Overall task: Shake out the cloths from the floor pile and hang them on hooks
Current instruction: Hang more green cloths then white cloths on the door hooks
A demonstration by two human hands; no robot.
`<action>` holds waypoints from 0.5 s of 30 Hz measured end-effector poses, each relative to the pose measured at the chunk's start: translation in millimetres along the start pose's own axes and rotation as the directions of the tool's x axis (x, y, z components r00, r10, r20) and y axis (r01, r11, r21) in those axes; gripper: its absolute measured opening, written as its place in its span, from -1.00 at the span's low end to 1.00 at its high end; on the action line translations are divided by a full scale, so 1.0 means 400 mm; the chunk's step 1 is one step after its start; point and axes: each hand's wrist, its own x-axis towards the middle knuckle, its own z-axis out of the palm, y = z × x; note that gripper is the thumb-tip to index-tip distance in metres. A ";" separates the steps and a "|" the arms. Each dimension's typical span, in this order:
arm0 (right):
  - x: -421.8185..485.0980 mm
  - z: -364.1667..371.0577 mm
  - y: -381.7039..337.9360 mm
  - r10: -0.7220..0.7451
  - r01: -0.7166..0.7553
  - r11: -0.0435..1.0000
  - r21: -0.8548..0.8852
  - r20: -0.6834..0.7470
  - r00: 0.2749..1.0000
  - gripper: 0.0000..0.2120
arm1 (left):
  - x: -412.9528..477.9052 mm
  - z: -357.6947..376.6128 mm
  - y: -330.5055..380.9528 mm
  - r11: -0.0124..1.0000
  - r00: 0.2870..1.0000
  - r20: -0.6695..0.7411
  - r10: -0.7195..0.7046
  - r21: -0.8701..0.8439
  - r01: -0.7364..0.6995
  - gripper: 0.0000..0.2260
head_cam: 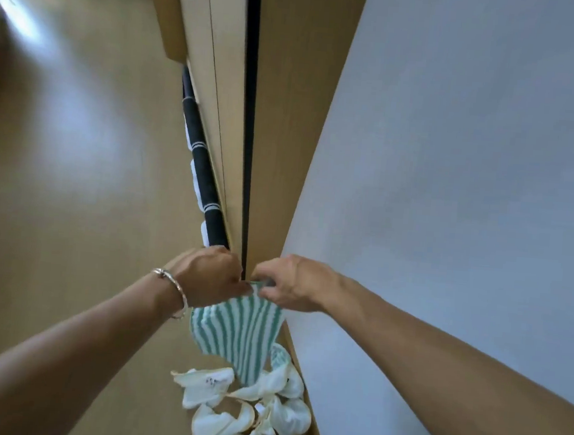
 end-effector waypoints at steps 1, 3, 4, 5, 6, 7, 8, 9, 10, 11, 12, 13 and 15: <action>-0.057 -0.082 -0.021 0.034 -0.035 0.999 -0.029 -0.039 0.999 -0.70 | -0.018 -0.089 0.011 1.000 1.000 -0.013 -0.007 0.005 0.007 -0.63; -0.177 -0.218 -0.063 0.097 -0.106 0.992 -0.070 -0.119 0.988 -0.70 | -0.053 -0.252 0.042 0.999 0.995 -0.091 0.043 0.014 -0.042 -0.65; -0.237 -0.269 -0.084 0.128 -0.143 0.985 -0.091 -0.152 0.980 -0.72 | -0.074 -0.322 0.062 0.997 0.986 -0.143 0.081 0.020 -0.079 -0.68; -0.296 -0.311 -0.107 0.162 -0.186 0.975 -0.118 -0.186 0.969 -0.74 | -0.098 -0.386 0.084 0.993 0.974 -0.197 0.116 0.027 -0.113 -0.72; -0.354 -0.344 -0.132 0.198 -0.233 0.962 -0.145 -0.222 0.955 -0.76 | -0.127 -0.441 0.107 0.988 0.956 -0.248 0.155 0.043 -0.149 -0.77; -0.413 -0.364 -0.157 0.234 -0.280 0.947 -0.156 -0.259 0.937 -0.78 | -0.161 -0.488 0.131 0.979 0.935 -0.291 0.204 0.066 -0.193 -0.82; -0.469 -0.374 -0.180 0.273 -0.328 0.933 -0.150 -0.300 0.914 -0.78 | -0.190 -0.526 0.153 0.964 0.909 -0.323 0.264 0.109 -0.241 -0.86; -0.520 -0.376 -0.199 0.316 -0.377 0.917 -0.127 -0.345 0.884 -0.78 | -0.216 -0.562 0.172 0.943 0.879 -0.346 0.329 0.170 -0.286 -0.89; -0.565 -0.368 -0.216 0.356 -0.419 0.903 -0.095 -0.381 0.853 -0.81 | -0.244 -0.588 0.187 0.922 0.854 -0.354 0.381 0.219 -0.320 -0.89; -0.605 -0.356 -0.236 0.392 -0.452 0.890 -0.060 -0.405 0.826 -0.85 | -0.275 -0.609 0.199 0.900 0.835 -0.348 0.426 0.257 -0.352 -0.87; -0.640 -0.341 -0.256 0.427 -0.479 0.877 -0.025 -0.416 0.803 -0.85 | -0.306 -0.628 0.212 0.878 0.822 -0.328 0.466 0.287 -0.383 -0.84; -0.674 -0.327 -0.277 0.463 -0.507 0.862 0.006 -0.417 0.783 -0.83 | -0.335 -0.645 0.229 0.857 0.812 -0.302 0.500 0.309 -0.412 -0.81; -0.737 -0.303 -0.317 0.531 -0.558 0.828 0.058 -0.398 0.748 -0.85 | -0.384 -0.675 0.274 0.815 0.792 -0.250 0.556 0.350 -0.462 -0.80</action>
